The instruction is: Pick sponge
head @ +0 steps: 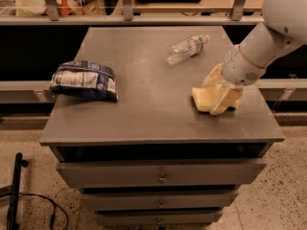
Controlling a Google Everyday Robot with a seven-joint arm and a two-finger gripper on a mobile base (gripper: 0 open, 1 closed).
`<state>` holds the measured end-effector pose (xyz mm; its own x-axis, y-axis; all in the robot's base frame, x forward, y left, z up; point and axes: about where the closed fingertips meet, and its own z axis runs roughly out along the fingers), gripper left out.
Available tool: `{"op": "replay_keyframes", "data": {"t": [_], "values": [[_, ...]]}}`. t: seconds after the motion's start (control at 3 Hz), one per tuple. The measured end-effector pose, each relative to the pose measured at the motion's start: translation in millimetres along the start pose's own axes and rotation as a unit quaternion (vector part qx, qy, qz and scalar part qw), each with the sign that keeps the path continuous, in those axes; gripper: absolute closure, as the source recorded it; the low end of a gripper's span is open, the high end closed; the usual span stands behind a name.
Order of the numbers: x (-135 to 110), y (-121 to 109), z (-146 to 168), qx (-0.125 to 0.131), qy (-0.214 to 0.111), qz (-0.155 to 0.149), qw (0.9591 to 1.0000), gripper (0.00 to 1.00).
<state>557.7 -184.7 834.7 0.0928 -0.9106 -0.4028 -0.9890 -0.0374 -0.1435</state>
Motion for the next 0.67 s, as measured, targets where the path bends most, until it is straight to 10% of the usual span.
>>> {"op": "replay_keyframes", "data": {"t": [0.67], "values": [[-2, -24, -25, 0.045, -0.015, 0.029, 0.9985, 0.87]]}}
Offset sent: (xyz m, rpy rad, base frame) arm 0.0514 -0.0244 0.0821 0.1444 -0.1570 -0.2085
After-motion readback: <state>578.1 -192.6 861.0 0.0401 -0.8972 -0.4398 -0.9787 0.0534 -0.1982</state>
